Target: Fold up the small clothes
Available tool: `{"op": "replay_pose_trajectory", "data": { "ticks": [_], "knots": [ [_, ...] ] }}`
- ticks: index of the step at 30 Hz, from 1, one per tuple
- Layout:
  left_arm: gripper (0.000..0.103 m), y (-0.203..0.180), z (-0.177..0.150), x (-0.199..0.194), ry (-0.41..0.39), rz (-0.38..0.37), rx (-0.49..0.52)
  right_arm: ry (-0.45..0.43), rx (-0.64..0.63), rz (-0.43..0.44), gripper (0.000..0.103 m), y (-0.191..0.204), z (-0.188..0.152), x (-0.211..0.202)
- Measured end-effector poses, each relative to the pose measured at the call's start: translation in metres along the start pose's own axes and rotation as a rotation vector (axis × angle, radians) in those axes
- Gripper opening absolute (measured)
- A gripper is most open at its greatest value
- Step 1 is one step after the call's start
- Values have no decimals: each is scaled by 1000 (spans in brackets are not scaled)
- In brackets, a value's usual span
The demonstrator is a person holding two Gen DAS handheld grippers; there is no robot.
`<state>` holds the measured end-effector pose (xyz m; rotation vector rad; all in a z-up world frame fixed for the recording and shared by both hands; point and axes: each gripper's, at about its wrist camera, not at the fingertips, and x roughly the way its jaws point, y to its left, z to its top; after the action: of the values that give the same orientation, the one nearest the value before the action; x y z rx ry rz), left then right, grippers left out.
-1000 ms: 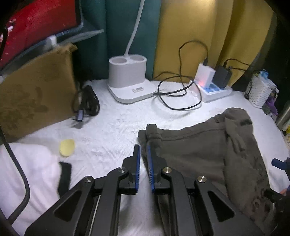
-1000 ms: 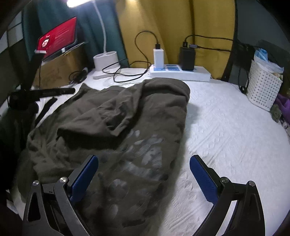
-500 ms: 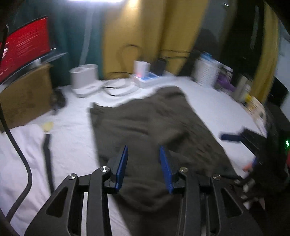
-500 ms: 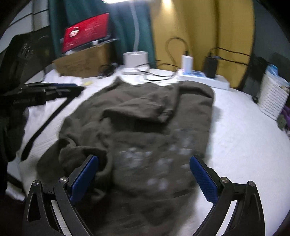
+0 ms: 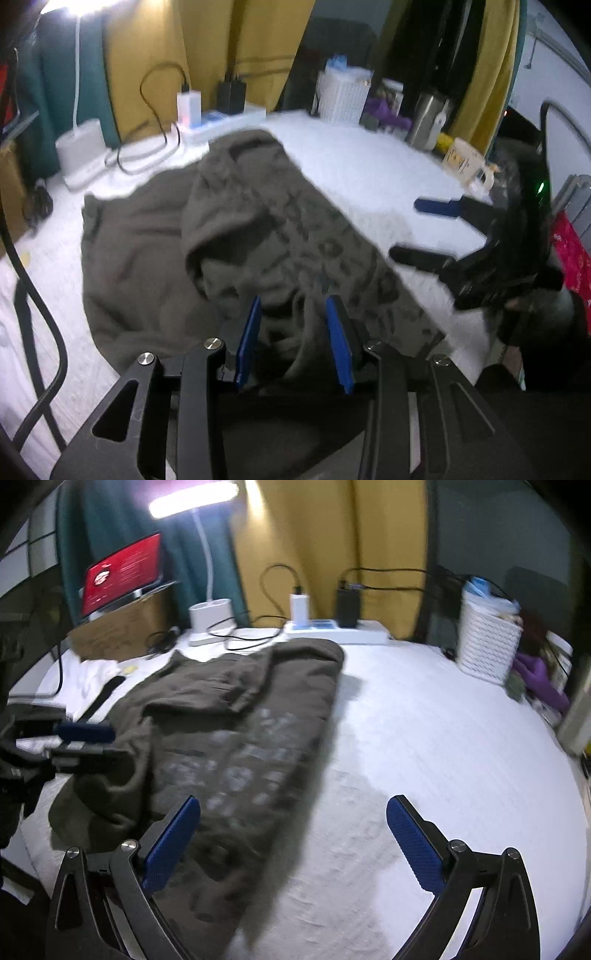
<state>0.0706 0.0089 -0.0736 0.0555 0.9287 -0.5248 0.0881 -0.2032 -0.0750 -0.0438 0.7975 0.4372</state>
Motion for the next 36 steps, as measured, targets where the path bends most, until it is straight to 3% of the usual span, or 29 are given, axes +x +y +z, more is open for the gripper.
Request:
{"op": "replay_pose_trajectory", "data": {
  "ticks": [1,2,5,10,19,25,31,35,36],
  "knots": [
    [25,2,-5,3,16,4,-8,-1,7,-2,101,-2,-2,-1],
    [4,4,-10,3,24,10,-20,-1,12,-3,101,-4,-4,-1],
    [4,10,-26,-16,-1,28,-73,1,12,4,101,-1,-9,0],
    [4,21,-61,-50,-10,120,-155,19,-15,30,101,14,-15,6],
    [4,28,-98,-49,5,160,-267,92,-89,47,101,40,-29,20],
    [7,28,-92,-60,6,162,-272,100,-97,36,101,41,-31,19],
    [8,38,-77,-88,-62,220,-253,93,-78,37,101,34,-26,16],
    [35,41,-59,-85,-95,270,-207,80,-69,37,101,29,-18,16],
    [35,40,-53,-81,-99,277,-188,75,-67,39,101,27,-15,16]
  ]
}}
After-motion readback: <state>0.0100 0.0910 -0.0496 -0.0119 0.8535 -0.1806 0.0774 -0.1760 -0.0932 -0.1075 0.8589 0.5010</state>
